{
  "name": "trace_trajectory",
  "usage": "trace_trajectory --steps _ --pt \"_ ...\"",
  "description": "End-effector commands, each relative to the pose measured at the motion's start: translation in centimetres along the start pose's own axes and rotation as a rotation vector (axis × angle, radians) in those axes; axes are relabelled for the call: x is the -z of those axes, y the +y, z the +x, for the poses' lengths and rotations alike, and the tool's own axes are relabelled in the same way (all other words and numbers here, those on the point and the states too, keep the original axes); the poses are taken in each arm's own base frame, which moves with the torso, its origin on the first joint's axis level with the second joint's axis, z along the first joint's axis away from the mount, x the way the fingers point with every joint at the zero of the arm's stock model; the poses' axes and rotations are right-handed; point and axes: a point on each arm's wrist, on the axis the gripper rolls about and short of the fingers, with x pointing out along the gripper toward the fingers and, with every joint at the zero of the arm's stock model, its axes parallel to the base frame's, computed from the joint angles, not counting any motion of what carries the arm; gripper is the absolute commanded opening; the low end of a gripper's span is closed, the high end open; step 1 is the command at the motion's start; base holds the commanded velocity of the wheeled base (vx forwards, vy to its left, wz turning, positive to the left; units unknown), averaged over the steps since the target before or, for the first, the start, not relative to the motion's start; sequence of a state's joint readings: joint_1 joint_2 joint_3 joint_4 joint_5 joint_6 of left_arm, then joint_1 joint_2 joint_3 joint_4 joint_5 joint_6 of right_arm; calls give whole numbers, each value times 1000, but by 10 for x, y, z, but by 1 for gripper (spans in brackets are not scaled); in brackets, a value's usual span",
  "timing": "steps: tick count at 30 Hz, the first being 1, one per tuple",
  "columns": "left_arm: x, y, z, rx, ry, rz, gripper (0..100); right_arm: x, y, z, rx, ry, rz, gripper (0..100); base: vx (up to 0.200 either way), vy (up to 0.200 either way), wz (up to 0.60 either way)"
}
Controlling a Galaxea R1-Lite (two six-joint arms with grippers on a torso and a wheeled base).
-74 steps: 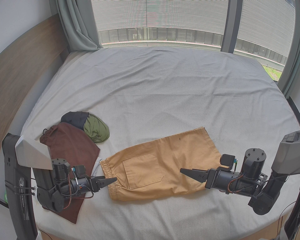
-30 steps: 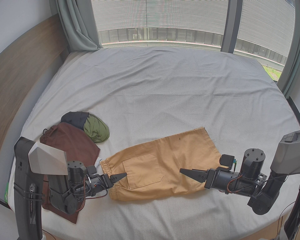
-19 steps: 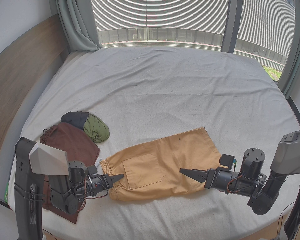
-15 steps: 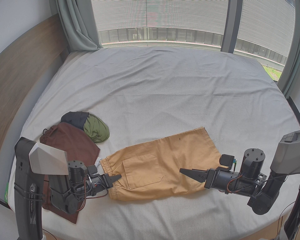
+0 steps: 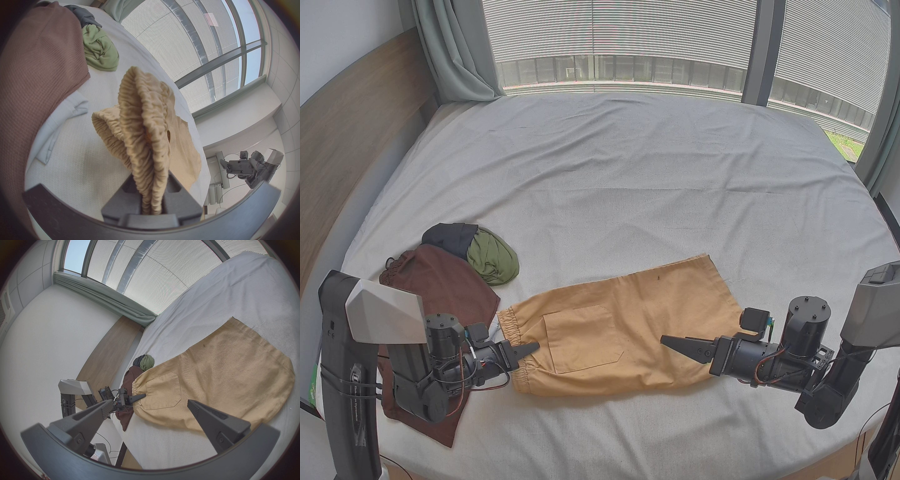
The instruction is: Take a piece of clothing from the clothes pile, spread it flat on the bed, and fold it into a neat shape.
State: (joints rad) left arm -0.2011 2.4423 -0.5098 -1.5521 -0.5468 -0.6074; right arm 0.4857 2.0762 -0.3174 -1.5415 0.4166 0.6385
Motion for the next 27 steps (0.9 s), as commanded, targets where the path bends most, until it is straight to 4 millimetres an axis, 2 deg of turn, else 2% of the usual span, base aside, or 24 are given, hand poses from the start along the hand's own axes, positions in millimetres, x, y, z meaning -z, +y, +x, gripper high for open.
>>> trace_trajectory --steps 1,13,19,27 --pt "-11 -7 -8 26 -26 15 0 0 0 0 -1 1 0 100 0 0 0" --pt "-44 -13 -52 115 -68 27 0 2 -1 1 3 6 2 100 0 0 0" --pt "-46 -8 -60 126 -60 23 0 2 -2 1 4 8 3 100 0 0 0" --pt "-56 2 -84 174 -55 12 0 2 -2 1 4 7 3 100 0 0 0"
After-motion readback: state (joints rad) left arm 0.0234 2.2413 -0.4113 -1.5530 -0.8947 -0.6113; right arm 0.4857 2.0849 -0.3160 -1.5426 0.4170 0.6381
